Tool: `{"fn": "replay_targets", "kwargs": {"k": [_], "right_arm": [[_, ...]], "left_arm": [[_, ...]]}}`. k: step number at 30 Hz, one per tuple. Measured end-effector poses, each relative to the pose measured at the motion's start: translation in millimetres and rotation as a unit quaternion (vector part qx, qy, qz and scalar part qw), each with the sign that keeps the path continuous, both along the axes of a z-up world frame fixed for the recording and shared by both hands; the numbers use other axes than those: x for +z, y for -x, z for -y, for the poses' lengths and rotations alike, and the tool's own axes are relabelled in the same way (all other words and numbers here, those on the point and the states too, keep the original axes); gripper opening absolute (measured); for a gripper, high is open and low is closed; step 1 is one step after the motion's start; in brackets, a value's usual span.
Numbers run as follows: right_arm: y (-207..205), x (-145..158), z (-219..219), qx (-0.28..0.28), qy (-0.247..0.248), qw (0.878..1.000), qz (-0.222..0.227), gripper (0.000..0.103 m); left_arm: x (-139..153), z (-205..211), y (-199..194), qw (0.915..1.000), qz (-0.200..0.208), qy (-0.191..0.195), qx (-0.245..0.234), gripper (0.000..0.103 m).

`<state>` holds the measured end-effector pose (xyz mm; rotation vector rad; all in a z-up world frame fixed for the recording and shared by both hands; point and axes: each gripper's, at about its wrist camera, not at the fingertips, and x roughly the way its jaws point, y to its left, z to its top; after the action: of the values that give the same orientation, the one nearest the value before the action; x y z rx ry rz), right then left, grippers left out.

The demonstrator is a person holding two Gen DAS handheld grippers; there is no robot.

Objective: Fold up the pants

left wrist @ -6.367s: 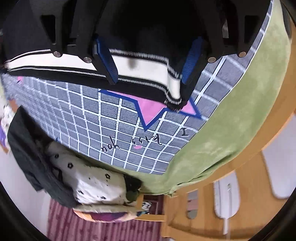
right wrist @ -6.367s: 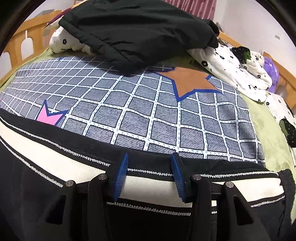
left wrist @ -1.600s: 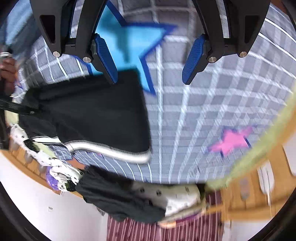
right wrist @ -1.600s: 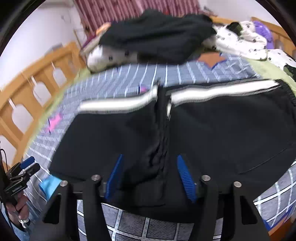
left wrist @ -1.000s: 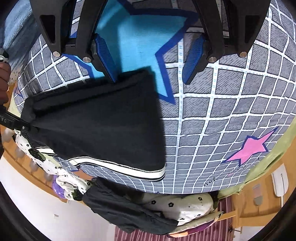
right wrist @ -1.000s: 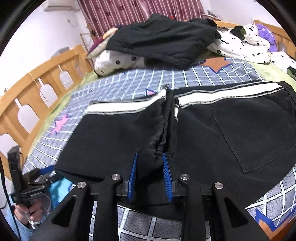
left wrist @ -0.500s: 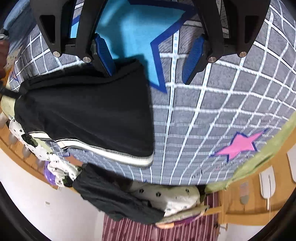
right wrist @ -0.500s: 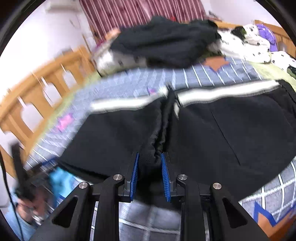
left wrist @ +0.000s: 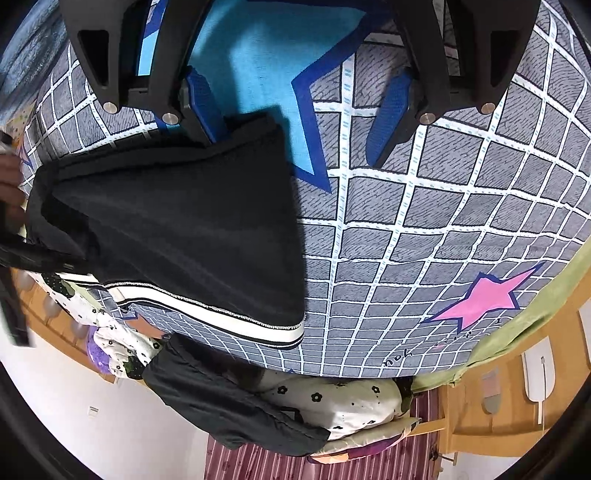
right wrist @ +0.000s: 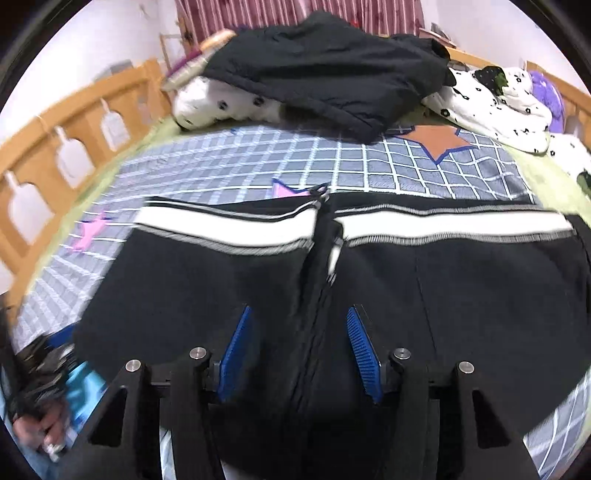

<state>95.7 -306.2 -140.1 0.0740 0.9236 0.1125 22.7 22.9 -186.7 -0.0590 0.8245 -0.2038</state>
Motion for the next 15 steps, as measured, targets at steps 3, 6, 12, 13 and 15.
{"fn": "replay_targets", "kwargs": {"k": [3, 6, 12, 13, 15], "right_arm": [[-29, -21, 0, -0.011, -0.009, 0.999, -0.03, 0.041], [-32, -31, 0, 0.005, -0.021, 0.999, -0.026, 0.015], [-33, -30, 15, -0.01, -0.03, 0.999, 0.002, 0.017], [-37, -42, 8, -0.009, -0.007, 1.0, -0.014, 0.019], [-32, -40, -1, -0.004, 0.025, 1.0, 0.003, 0.026]], "left_arm": [[0, -2, 0, 1.0, 0.001, 0.007, -0.001, 0.073], [0, -2, 0, 1.0, 0.003, 0.008, -0.004, 0.073], [-1, 1, 2, 0.9999, 0.005, 0.002, -0.011, 0.075], [0, 2, 2, 0.9999, 0.004, 0.002, -0.011, 0.075], [1, 1, 2, 0.9999, -0.003, 0.003, -0.012, 0.075]]}}
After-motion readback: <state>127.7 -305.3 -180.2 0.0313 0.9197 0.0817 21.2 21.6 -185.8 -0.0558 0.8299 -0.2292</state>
